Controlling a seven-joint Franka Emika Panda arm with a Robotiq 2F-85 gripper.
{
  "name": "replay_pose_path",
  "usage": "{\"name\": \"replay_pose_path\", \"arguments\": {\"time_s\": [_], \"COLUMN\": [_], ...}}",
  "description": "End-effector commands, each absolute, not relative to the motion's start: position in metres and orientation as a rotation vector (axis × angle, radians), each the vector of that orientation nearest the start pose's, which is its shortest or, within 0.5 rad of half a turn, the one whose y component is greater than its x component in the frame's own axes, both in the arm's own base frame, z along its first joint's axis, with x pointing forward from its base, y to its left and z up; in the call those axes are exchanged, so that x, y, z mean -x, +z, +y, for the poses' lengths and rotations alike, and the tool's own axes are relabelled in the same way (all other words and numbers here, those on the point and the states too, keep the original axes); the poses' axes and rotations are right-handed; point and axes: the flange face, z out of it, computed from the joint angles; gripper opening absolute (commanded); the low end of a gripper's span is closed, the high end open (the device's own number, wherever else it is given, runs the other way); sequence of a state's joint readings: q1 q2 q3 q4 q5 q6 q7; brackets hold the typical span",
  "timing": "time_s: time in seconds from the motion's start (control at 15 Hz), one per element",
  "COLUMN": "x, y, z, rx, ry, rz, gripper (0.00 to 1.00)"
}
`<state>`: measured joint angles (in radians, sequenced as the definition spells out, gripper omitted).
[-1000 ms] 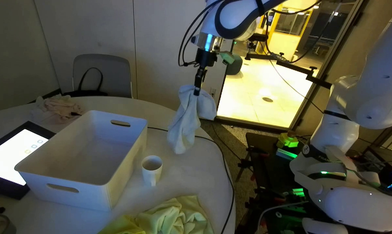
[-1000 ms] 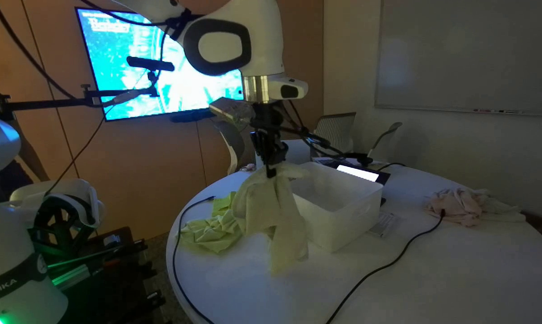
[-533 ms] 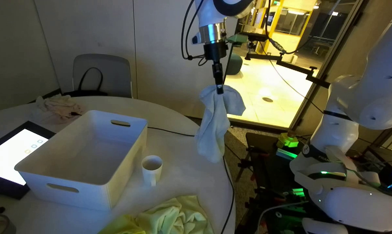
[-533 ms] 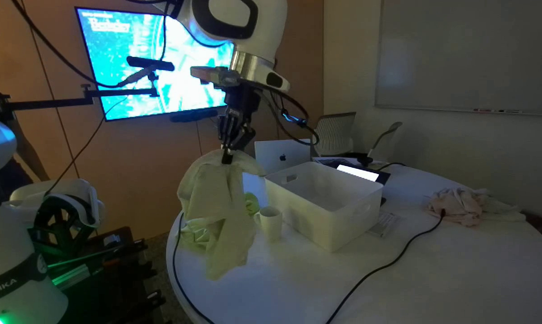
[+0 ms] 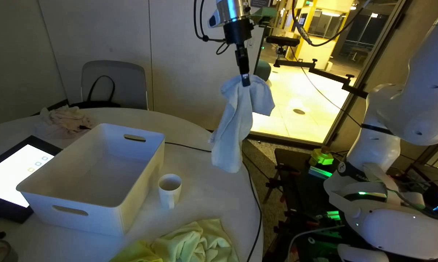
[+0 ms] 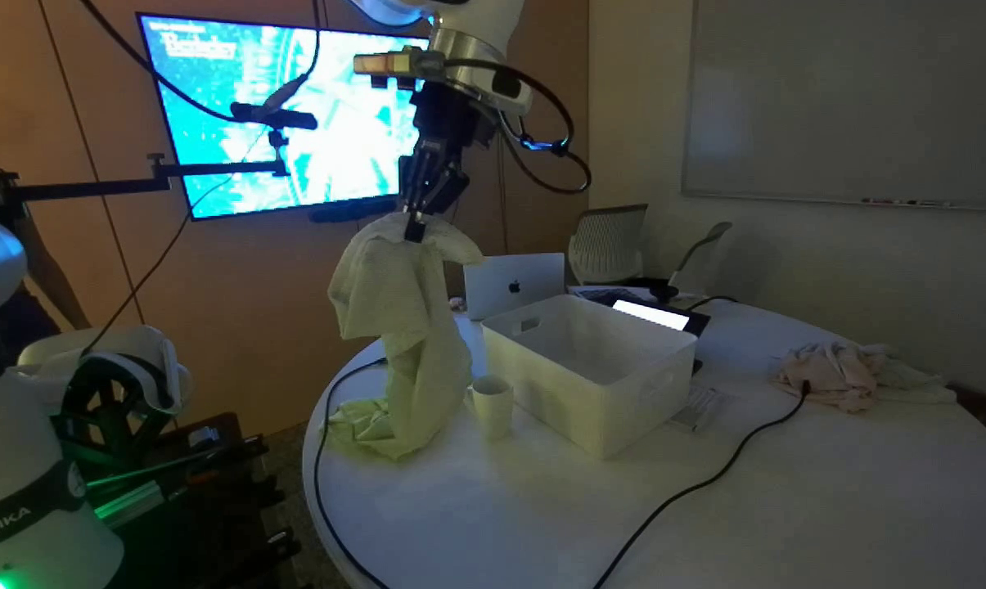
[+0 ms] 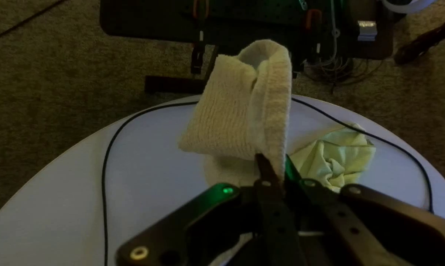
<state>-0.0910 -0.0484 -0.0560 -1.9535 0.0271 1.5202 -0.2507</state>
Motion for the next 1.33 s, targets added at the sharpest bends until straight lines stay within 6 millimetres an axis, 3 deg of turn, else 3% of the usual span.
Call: {"name": "replay_pose_path", "arguments": {"time_s": [0.0, 0.2, 0.27, 0.33, 0.93, 1.07, 1.27], "x": [-0.509, -0.517, -0.518, -0.519, -0.520, -0.518, -0.513], "y": [0.486, 0.483, 0.480, 0.479, 0.463, 0.446, 0.400], "z": [-0.069, -0.069, -0.069, -0.069, -0.081, -0.088, -0.092], "rx": [3.001, 3.019, 3.020, 3.021, 2.990, 2.975, 2.964], "ry": [0.485, 0.441, 0.441, 0.435, 0.473, 0.503, 0.561], "rz": [-0.137, -0.144, -0.157, -0.159, -0.158, -0.148, -0.202], "gripper": [0.02, 0.02, 0.13, 0.34, 0.99, 1.00, 1.00]}}
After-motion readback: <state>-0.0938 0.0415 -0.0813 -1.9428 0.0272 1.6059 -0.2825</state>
